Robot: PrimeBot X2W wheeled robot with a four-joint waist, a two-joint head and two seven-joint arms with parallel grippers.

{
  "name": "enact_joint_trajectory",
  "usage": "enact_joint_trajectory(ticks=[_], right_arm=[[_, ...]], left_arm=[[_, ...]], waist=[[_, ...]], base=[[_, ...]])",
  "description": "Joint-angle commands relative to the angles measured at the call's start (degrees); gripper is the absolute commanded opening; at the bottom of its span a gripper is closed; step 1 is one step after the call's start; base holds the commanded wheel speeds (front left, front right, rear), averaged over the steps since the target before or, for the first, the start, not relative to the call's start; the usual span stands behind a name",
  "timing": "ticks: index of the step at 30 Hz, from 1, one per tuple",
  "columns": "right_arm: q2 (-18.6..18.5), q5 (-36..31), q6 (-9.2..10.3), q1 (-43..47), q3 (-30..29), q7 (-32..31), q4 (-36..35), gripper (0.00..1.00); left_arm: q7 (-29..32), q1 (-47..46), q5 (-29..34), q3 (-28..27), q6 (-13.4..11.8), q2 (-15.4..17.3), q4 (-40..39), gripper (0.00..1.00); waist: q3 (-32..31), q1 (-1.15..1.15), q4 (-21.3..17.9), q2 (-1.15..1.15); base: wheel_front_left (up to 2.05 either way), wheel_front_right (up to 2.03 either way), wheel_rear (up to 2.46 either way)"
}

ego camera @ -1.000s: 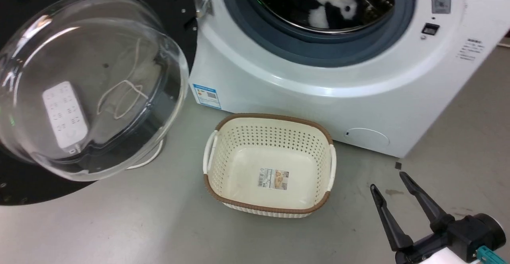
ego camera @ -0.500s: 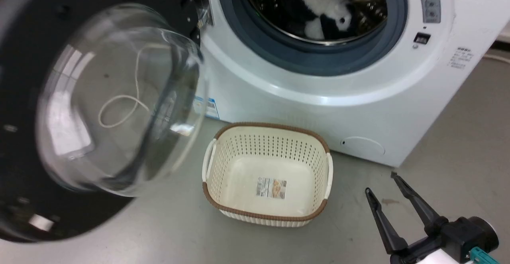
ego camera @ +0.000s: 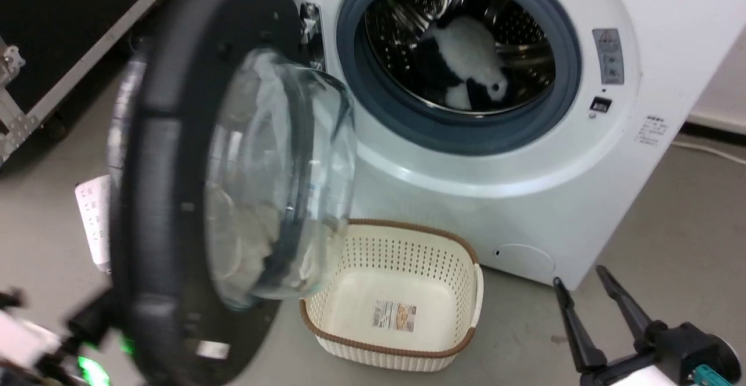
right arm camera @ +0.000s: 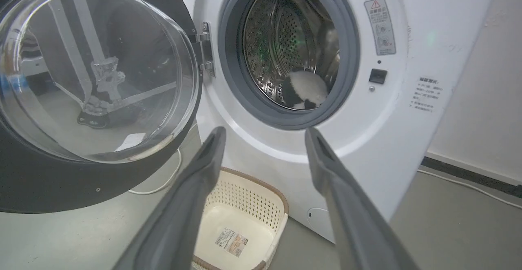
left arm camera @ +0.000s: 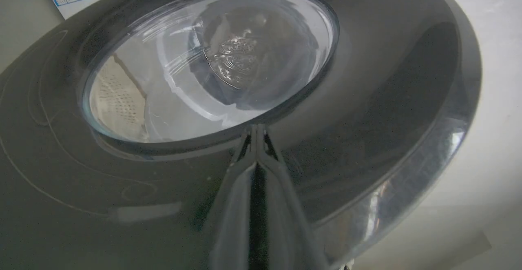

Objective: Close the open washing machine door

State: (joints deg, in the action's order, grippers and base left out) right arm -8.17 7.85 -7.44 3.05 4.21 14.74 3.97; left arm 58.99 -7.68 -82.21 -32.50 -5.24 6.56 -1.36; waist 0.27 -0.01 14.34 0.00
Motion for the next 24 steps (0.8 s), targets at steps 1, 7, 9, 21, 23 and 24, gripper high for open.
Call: enact_joint_trajectory(ticks=[1,7,9,21,23,24], right_arm=[[0.35,-0.48,-0.05,0.61,-0.60,0.26,0.39,1.00],[0.87,-1.61,-0.05,0.46,-2.40,0.26,0.99,1.00],[0.88,-1.83,-0.05,0.28,-2.77,0.26,1.00,1.00],[-0.87,-0.72,-0.05,-2.27,-3.72,0.24,0.66,1.00],[-1.17,-0.22,-0.05,-2.89,-3.74,0.25,0.69,1.00],[-1.30,0.08,-0.05,-3.29,-3.79,0.25,0.68,1.00]], left_arm=[[0.28,1.44,-0.84,1.01,0.79,-1.22,-0.33,0.00],[-3.79,7.98,-7.10,10.45,2.20,-3.62,-2.36,0.00],[-7.43,10.32,-10.98,15.65,3.19,-3.65,-2.62,0.00],[-28.81,9.52,-17.78,41.32,11.11,-3.68,-0.43,0.00],[-32.66,6.74,-18.11,43.80,11.74,-3.68,1.20,0.00],[-34.74,5.16,-18.37,44.88,11.95,-3.68,2.20,0.00]], waist=[[-0.52,0.01,-0.59,0.00],[-0.92,0.01,-4.01,0.00],[-0.54,0.01,-5.69,0.00],[6.40,0.01,-19.03,0.00],[7.97,0.01,-21.34,0.00],[8.81,0.01,-22.49,0.00]], base=[[0.00,0.00,0.00],[0.00,0.00,0.00],[0.00,0.00,0.00],[0.00,0.00,0.00],[0.00,0.00,0.00],[0.00,0.00,0.00]])
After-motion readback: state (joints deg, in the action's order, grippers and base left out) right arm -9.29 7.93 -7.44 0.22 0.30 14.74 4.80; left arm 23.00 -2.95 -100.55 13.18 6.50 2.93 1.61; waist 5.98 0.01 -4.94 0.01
